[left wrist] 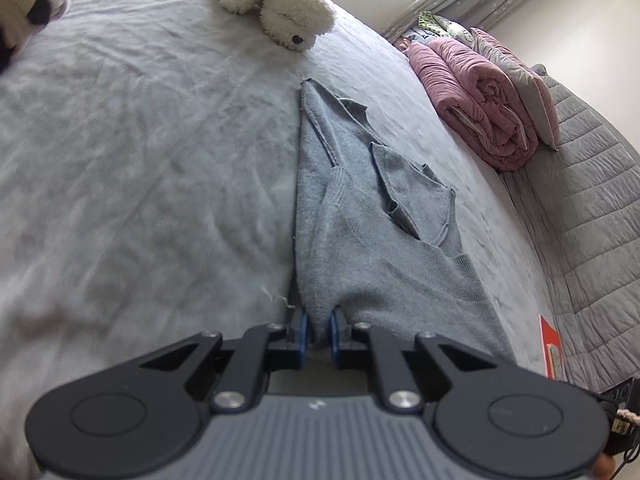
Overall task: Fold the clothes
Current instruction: 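Lift the side edge with both grippers and fold it over the body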
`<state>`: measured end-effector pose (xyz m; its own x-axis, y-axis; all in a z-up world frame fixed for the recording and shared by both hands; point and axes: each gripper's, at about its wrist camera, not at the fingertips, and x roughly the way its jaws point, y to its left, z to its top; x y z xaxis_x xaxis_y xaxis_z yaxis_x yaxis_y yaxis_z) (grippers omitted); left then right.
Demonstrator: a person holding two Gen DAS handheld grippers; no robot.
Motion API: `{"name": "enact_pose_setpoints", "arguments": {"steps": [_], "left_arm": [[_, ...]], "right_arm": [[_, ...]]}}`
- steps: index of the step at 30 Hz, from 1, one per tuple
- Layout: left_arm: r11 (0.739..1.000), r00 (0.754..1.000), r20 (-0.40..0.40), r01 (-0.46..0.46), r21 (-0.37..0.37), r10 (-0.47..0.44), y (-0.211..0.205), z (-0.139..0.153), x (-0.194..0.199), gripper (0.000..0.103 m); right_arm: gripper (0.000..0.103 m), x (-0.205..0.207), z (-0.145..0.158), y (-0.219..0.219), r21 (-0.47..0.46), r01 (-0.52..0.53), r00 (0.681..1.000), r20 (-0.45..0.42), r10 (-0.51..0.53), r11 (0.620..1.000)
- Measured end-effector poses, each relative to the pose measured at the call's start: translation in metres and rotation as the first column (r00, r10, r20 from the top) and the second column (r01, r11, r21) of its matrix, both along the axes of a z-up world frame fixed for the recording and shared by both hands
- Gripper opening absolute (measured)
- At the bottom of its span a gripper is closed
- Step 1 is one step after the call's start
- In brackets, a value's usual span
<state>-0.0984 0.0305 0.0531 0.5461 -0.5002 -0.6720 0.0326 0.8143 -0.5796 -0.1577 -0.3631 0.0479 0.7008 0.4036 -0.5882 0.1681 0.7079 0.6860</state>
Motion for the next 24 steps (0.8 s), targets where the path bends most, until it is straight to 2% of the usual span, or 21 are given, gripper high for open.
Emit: {"name": "enact_pose_setpoints", "arguments": {"steps": [5, 9, 12, 17, 24], "left_arm": [[1.0, 1.0, -0.005, 0.003, 0.0, -0.003, 0.003, -0.006, -0.027, 0.011], [0.999, 1.0, -0.019, 0.024, 0.041, -0.023, -0.001, -0.017, -0.021, 0.011], [0.998, 0.999, -0.006, 0.039, 0.055, -0.039, -0.001, -0.017, -0.02, 0.012], [0.999, 0.999, -0.011, 0.033, 0.035, -0.033, 0.002, -0.015, -0.019, 0.012], [0.999, 1.0, -0.021, 0.01, -0.034, -0.01, 0.002, 0.001, -0.014, 0.012]], "right_arm": [[0.012, -0.021, -0.007, 0.002, 0.002, -0.003, 1.0, -0.024, 0.003, 1.0], [0.014, -0.01, -0.014, 0.007, -0.03, -0.032, 0.998, -0.058, 0.03, 0.999], [0.015, -0.009, -0.015, 0.007, -0.018, -0.027, 0.998, -0.058, 0.026, 0.999], [0.015, -0.017, -0.007, 0.002, 0.009, -0.009, 1.0, -0.01, 0.009, 1.0], [0.015, -0.017, 0.006, -0.004, 0.067, 0.025, 0.998, 0.055, -0.029, 0.997]]}}
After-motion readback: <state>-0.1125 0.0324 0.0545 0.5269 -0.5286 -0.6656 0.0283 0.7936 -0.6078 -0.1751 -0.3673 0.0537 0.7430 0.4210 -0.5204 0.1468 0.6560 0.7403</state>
